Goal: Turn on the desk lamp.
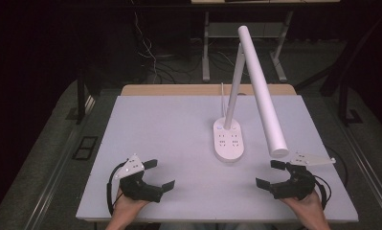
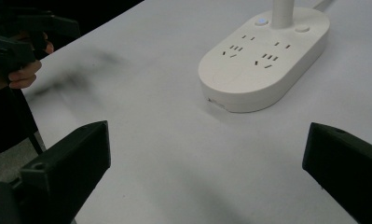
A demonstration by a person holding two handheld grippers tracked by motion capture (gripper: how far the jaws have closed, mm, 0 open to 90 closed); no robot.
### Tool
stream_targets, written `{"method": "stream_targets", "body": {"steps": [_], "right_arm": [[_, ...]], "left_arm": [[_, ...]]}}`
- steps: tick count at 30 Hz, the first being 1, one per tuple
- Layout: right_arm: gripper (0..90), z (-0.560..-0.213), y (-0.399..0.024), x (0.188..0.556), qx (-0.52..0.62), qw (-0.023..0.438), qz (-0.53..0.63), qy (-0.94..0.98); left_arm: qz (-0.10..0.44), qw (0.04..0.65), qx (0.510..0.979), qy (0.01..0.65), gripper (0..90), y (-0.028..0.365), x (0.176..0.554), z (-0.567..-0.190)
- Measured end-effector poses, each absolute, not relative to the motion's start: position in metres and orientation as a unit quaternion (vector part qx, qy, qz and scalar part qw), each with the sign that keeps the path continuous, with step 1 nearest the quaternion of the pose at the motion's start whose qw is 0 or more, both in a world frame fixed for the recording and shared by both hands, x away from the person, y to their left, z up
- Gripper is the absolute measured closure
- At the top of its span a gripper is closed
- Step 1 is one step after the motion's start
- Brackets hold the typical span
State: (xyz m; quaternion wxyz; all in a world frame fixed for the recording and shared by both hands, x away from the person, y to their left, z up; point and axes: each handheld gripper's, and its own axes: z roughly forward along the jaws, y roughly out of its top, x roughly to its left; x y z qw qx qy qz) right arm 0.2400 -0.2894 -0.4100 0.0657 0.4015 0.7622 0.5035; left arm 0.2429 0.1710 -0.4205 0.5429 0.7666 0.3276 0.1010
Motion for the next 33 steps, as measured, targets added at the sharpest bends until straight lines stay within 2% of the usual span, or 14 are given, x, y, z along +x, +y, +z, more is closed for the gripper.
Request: {"method": "stream_targets", "body": {"steps": [33], "right_arm": [[0.7, -0.4037, -0.287, 0.24, 0.391, 0.05, 0.479, 0.784]], "left_arm": [[0.098, 0.536, 0.771, 0.331, 0.0, 0.1721, 0.242, -0.4224]]}}
